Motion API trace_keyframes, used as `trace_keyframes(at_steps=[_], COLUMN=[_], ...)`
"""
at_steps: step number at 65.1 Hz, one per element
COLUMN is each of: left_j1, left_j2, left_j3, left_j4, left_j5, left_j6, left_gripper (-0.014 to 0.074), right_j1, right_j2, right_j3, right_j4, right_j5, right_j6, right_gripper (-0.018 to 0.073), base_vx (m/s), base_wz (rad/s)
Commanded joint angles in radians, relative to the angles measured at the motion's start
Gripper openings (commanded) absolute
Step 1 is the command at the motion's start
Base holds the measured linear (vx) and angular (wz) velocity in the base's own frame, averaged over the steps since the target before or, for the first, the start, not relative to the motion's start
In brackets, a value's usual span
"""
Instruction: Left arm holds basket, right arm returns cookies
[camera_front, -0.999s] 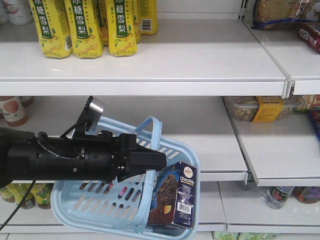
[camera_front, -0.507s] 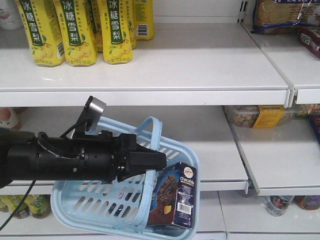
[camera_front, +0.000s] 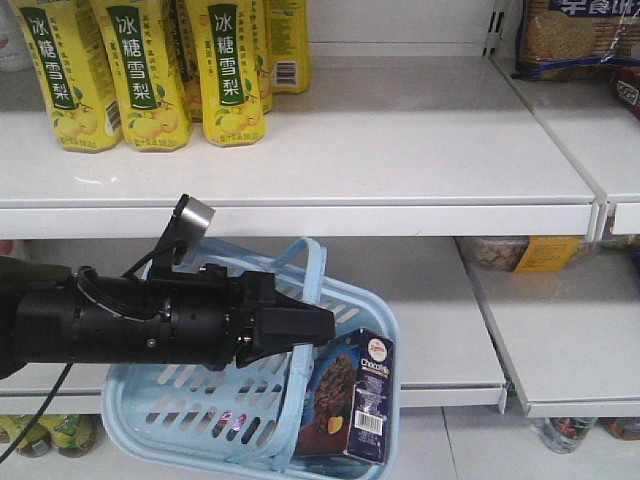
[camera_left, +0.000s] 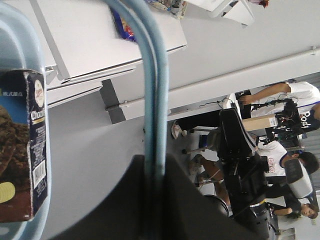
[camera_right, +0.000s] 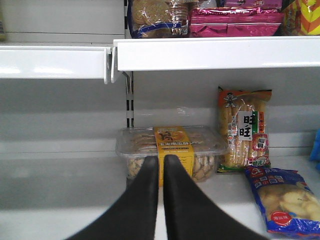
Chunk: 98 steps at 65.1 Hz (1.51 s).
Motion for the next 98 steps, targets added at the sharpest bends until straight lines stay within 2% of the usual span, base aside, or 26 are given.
trace_keyframes(at_steps=[1, 77, 86, 92, 98], left_j1=[-0.003, -0.003, -0.003, -0.003, -0.003], left_j2=[-0.041, -0.041, -0.041, -0.041, -0.041], left_j3=[-0.033, -0.033, -0.033, -0.033, -0.033], left_j4=[-0.121, -0.121, -0.121, -0.120, -0.121], left_j5=[0.052, 0.052, 0.052, 0.052, 0.052], left_j6=[0.006, 0.006, 0.006, 0.006, 0.006], left_gripper=[-0.0003, -0.0003, -0.0003, -0.0003, -0.0003], right_j1=[-0.003, -0.003, -0.003, -0.003, -0.003], right_j2=[-0.013, -0.013, -0.013, -0.013, 0.005], right_j3=[0.018, 0.018, 0.016, 0.010, -0.025], right_j4=[-0.011, -0.011, -0.010, -0.001, 0.021], right_j5=[-0.073, -0.073, -0.140, -0.192, -0.151], right_j6=[-0.003, -0.003, -0.003, 0.017, 0.066], right_gripper=[-0.0006, -0.0006, -0.0006, -0.0006, -0.0006], base_vx=[0.05, 0.01, 0.00, 0.00, 0.00], base_wz=[0.01, 0.00, 0.00, 0.00, 0.00])
